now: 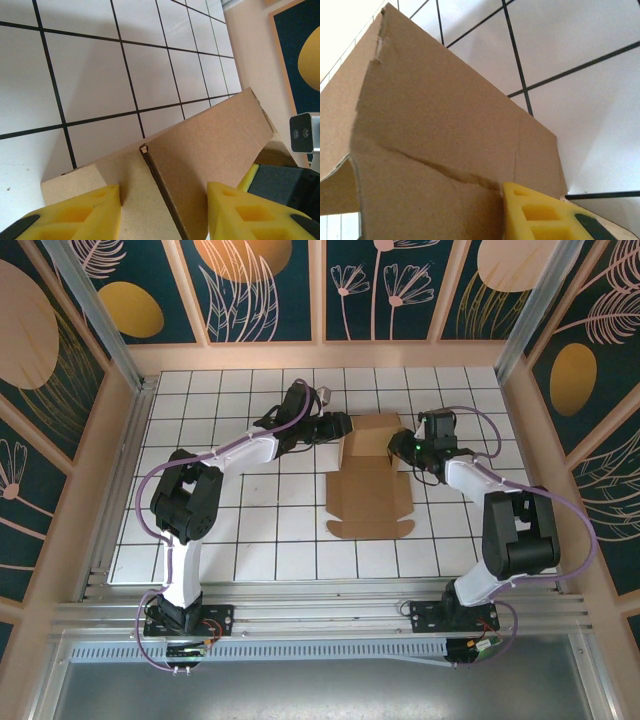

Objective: Fold the paper box

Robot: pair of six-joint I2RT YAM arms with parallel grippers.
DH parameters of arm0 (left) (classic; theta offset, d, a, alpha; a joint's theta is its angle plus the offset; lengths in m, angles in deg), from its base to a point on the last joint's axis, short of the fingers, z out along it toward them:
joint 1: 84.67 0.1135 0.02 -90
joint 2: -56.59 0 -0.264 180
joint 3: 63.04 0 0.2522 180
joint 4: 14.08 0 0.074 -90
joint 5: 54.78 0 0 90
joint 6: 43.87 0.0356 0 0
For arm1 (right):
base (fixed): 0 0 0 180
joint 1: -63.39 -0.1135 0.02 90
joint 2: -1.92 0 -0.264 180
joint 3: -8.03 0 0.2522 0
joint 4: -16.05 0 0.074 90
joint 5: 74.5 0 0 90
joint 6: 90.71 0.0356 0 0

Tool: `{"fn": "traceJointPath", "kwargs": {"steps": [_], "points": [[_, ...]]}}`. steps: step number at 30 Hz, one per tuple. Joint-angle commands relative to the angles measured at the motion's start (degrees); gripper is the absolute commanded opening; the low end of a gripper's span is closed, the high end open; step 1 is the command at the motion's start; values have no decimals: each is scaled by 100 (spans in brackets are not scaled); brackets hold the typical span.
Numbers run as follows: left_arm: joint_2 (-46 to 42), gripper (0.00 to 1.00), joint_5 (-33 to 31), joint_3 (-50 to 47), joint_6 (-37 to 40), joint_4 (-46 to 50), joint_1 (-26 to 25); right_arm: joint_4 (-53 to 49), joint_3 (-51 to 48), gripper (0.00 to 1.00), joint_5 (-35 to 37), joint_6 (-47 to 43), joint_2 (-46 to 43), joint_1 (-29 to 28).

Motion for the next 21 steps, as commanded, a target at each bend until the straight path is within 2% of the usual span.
{"fn": "traceJointPath", "kwargs": {"steps": [1,4,8,17,21], "points": [[76,45,310,-94,70,166,-214,710,-382,25,216,-178,-22,-273],[42,44,311,-131,110,175,-220,1140,-926,29,628,-468,-240,-363],[-38,45,304,-350,194,167,-221,1463,-1376,36,839,-764,-602,-403],[-168,44,24,-603,497,359,-225,1424,-1789,54,627,-1146,-1534,-424],[-171,45,-31,-518,537,429,-221,1160,-1803,67,684,-1493,-2180,-424]]}}
